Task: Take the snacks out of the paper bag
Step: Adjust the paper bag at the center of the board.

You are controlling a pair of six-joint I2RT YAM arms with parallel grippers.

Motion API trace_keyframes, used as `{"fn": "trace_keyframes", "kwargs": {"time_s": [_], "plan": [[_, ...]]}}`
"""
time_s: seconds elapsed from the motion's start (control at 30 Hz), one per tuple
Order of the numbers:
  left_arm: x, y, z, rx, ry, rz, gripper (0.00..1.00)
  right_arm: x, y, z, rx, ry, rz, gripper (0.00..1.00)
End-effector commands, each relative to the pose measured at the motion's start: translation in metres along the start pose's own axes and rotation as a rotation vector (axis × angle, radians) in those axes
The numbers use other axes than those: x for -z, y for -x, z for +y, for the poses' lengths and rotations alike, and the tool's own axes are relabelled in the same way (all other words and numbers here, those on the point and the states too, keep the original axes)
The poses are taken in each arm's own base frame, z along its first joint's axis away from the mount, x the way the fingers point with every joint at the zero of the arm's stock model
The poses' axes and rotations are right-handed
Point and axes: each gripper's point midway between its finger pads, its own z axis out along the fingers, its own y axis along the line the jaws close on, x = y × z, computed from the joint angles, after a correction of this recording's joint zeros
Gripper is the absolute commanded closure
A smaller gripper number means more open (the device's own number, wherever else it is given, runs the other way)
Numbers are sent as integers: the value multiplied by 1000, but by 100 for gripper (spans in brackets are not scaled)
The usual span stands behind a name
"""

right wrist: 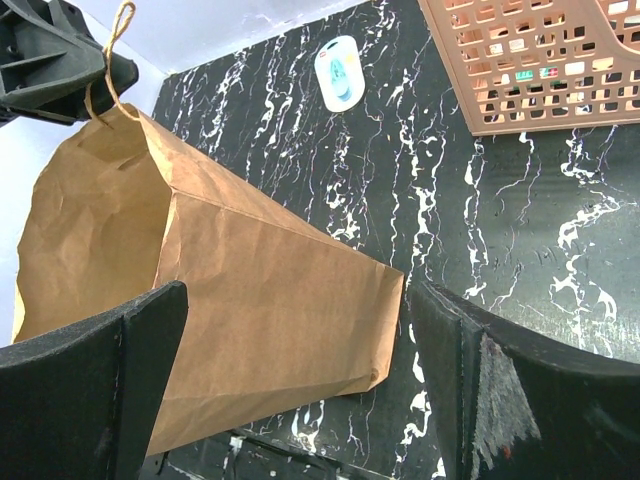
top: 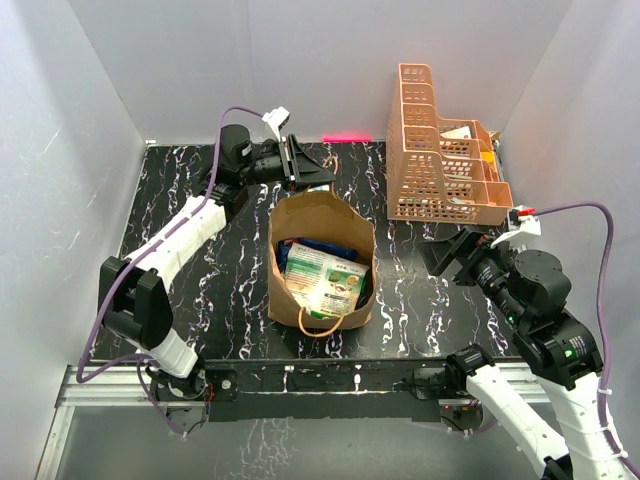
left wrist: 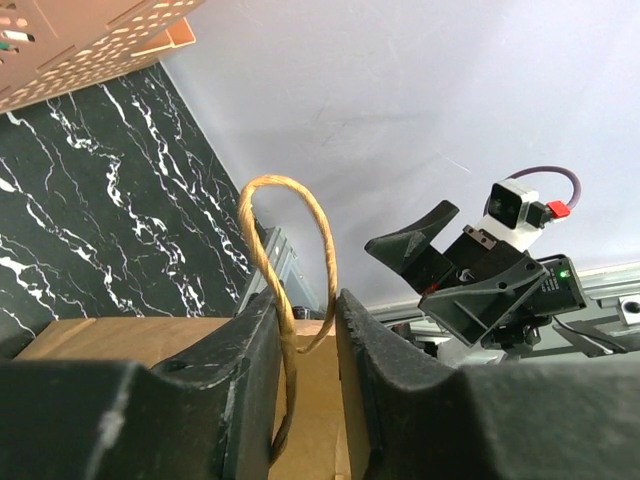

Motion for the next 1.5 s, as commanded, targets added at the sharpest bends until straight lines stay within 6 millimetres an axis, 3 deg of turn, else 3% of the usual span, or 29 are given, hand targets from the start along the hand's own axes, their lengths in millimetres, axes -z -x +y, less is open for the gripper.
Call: {"fn": "trace_keyframes", "kwargs": {"time_s": [0.0, 0.2, 0.27, 0.43, 0.57, 0.8, 1.0, 1.3, 1.47], "plan": [[3, 11, -35, -89, -58, -20, 77, -2, 10, 5, 9, 21, -39, 2], [9, 20, -52, -151, -32, -53, 93, -4, 2, 12, 40, 70, -2, 2], [12, 25, -56, -171, -6, -81, 99, -4, -4, 28, 85, 171, 41, 2], [16, 31, -60, -180, 26, -117, 100, 1, -22, 81, 237, 511, 187, 2], [18, 31, -61, -167, 34, -129, 100, -13, -22, 98, 260, 591, 274, 2], [46, 44, -73, -260, 164, -264, 100, -45, -2, 99, 220, 506, 253, 2], [92, 61, -84, -353, 345, -419, 100, -69, -12, 91, 164, 454, 309, 2], [148, 87, -73, -412, 607, -549, 100, -76, 7, 90, 159, 392, 249, 2], [173, 106, -77, -493, 727, -621, 100, -79, 2, 85, 138, 369, 261, 2]]}}
